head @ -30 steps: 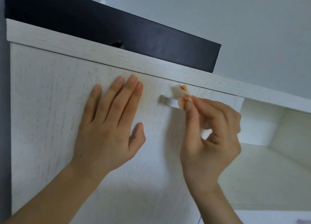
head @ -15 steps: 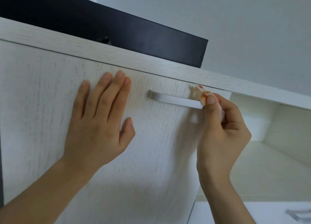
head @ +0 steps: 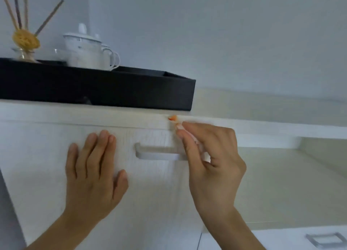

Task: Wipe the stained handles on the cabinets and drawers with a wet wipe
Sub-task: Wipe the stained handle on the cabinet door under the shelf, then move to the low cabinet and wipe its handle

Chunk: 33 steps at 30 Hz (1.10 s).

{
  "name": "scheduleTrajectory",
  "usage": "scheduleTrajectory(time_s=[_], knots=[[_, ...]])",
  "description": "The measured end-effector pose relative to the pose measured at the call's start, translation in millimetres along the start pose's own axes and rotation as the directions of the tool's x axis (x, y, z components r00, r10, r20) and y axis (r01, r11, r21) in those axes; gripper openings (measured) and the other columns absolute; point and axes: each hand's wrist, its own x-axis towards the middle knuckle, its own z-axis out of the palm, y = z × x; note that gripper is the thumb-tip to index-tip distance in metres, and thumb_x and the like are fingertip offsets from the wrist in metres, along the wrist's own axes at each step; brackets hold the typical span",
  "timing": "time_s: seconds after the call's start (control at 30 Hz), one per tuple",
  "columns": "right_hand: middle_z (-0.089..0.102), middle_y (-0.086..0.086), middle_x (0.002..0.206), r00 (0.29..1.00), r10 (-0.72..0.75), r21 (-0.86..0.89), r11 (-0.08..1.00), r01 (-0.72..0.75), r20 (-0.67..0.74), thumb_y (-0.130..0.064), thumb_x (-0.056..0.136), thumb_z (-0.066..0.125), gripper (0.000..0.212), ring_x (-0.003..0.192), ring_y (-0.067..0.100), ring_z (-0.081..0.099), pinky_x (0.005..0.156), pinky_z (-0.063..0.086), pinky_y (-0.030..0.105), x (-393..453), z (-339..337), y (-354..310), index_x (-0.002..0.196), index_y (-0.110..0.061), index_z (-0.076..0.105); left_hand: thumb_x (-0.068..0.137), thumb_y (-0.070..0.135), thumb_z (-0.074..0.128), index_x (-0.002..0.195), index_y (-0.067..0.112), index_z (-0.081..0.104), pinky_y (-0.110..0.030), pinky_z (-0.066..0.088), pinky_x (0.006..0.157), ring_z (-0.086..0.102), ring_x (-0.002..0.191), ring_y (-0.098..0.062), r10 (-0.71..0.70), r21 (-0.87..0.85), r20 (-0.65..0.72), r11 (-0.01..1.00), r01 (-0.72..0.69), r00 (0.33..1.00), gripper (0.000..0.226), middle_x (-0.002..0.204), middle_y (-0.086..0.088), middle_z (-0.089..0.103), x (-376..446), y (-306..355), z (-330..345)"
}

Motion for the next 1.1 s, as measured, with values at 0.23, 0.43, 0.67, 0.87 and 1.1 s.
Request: scheduleTrajectory(time_s=[0.23,0.43,0.67,0.87,1.1], knots=[[0.068,-0.007,0.098,0.961,0.185,0.045,0.979,-0.198,0.208,-0.019,0.087,0.066,0.015,0.095,0.008,0.056,0.085,0.043,0.007,114.2,1.8,-27.2,0.098,-0.013,0.073,0.094,0.034,0.033,0.130,0.016,0.038,-0.044,0.016,0.112,0.024,0.140,-0.024,0.139,-0.171,0.223,0.980,-0.102,0.965,0.040,0.140,-0.014,0.033,25.2,-7.4,-47.2],[0.068,-0.005,0.099,0.824,0.367,-0.099,0.927,-0.362,0.431,-0.011,0.086,0.069,0.012,0.098,0.014,0.058,0.085,0.034,0.001,231.1,8.2,-42.5,0.096,-0.015,0.073,0.098,0.035,0.025,0.127,0.014,0.045,-0.041,0.017,0.113,0.043,0.122,-0.029,0.232,-0.278,0.415,0.953,-0.120,0.880,0.041,0.136,-0.014,0.042,130.3,-22.7,-103.4],[0.068,0.008,0.091,0.465,0.558,-0.417,0.827,-0.377,0.687,-0.015,0.089,0.060,0.016,0.079,0.019,0.058,0.065,0.042,0.025,337.4,22.1,-63.5,0.081,-0.005,0.070,0.091,0.040,0.032,0.126,0.009,0.057,-0.046,0.044,0.098,0.055,0.117,-0.028,0.084,-0.157,0.704,0.987,0.040,0.706,0.053,0.131,-0.011,0.056,303.1,-48.5,-133.0],[0.069,0.010,0.093,0.451,0.591,-0.427,0.802,-0.418,0.669,-0.012,0.088,0.060,0.013,0.078,0.024,0.063,0.067,0.050,0.030,379.6,25.5,-87.0,0.092,-0.007,0.071,0.095,0.044,0.032,0.140,0.015,0.035,-0.043,0.022,0.111,0.032,0.134,-0.023,0.035,-0.059,0.762,0.998,0.015,0.647,0.054,0.146,-0.005,0.035,382.4,-66.5,-126.5],[0.065,0.011,0.111,0.476,0.483,-0.376,0.875,-0.307,0.735,-0.006,0.092,0.055,0.022,0.096,0.025,0.061,0.073,0.047,0.026,394.6,29.3,-105.9,0.111,-0.004,0.066,0.098,0.046,0.026,0.141,0.016,0.026,-0.042,0.017,0.112,0.025,0.137,-0.023,0.030,0.054,0.765,0.992,-0.110,0.643,0.053,0.149,-0.005,0.027,411.5,-78.7,-143.8]])
